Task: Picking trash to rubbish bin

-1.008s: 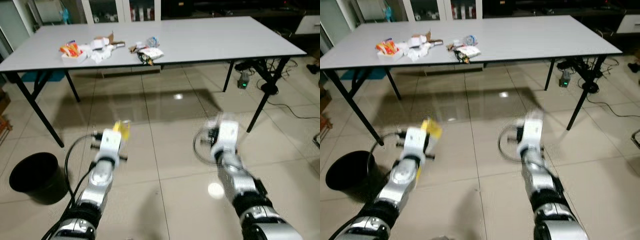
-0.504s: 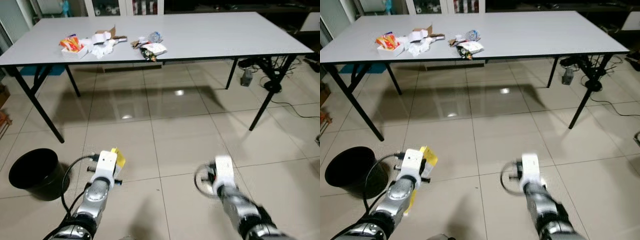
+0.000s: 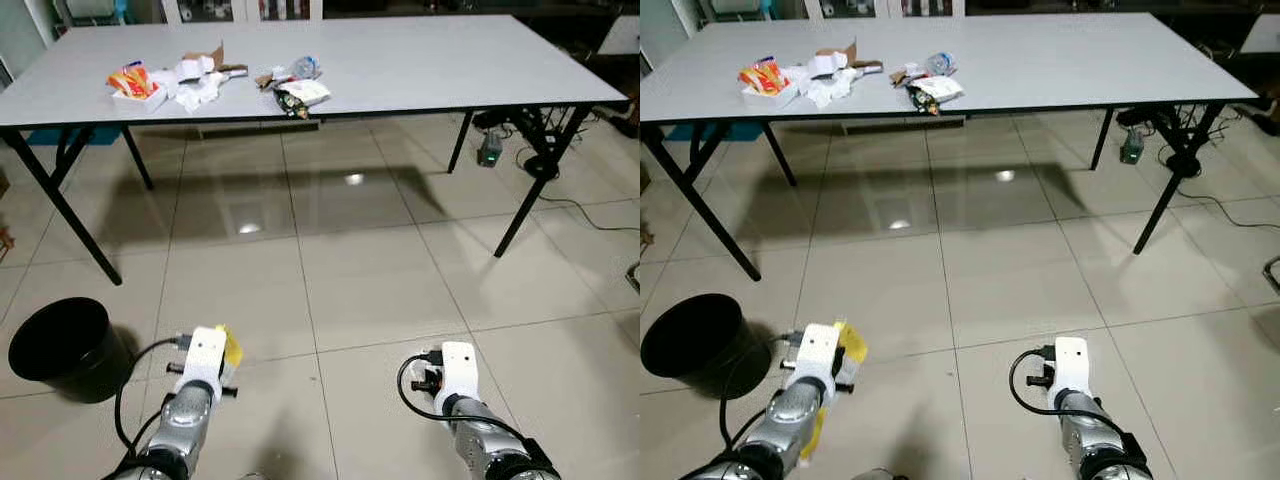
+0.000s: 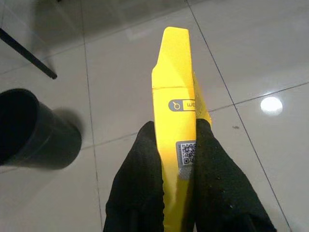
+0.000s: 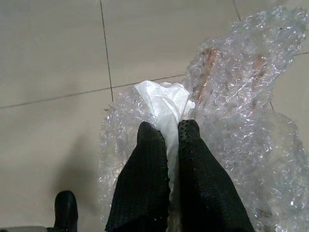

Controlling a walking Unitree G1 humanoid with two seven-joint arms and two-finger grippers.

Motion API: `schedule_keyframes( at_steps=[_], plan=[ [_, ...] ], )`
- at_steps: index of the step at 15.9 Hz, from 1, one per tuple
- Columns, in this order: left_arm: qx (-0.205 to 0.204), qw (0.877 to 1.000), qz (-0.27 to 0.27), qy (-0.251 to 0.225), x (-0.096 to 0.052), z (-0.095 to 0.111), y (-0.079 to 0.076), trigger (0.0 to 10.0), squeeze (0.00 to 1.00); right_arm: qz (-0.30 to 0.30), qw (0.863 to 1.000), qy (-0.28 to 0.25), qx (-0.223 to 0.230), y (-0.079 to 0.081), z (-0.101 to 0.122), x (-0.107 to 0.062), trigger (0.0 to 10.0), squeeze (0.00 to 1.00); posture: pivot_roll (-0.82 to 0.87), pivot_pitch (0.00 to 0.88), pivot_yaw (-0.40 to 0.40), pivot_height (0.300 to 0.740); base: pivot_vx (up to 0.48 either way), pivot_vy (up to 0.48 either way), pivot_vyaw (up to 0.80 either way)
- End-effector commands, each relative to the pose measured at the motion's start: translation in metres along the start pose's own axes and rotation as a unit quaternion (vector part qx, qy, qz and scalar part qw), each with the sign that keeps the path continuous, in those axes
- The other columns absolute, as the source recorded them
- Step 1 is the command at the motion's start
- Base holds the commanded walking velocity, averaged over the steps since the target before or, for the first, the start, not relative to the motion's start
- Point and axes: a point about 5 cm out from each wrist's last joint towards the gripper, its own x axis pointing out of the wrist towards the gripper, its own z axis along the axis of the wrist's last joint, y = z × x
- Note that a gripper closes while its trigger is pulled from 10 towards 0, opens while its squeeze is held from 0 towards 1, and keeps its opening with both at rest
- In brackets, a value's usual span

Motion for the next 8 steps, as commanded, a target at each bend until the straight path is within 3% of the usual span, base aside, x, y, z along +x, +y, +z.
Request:
schedule_keyframes(
  at_steps=[1, 8],
  plan=[
    [-0.005, 1.000, 0.009, 0.013, -0.0015, -0.0059, 0.0035, 10.0, 0.00, 0.001, 1.000, -0.005, 0.009, 0.0014, 0.0011, 0.0003, 10.0, 0.00, -0.02, 0.015, 0.017, 0.740, 0.000, 0.420, 0.00],
    [-0.002, 1.000, 0.008, 0.014, -0.0023, -0.0079, 0.0039, 10.0, 0.00, 0.004, 1.000, -0.010, 0.010, 0.0050, 0.0037, 0.0013, 10.0, 0.00, -0.02, 0.003, 0.024, 0.740, 0.000, 0.421, -0.06]
  ],
)
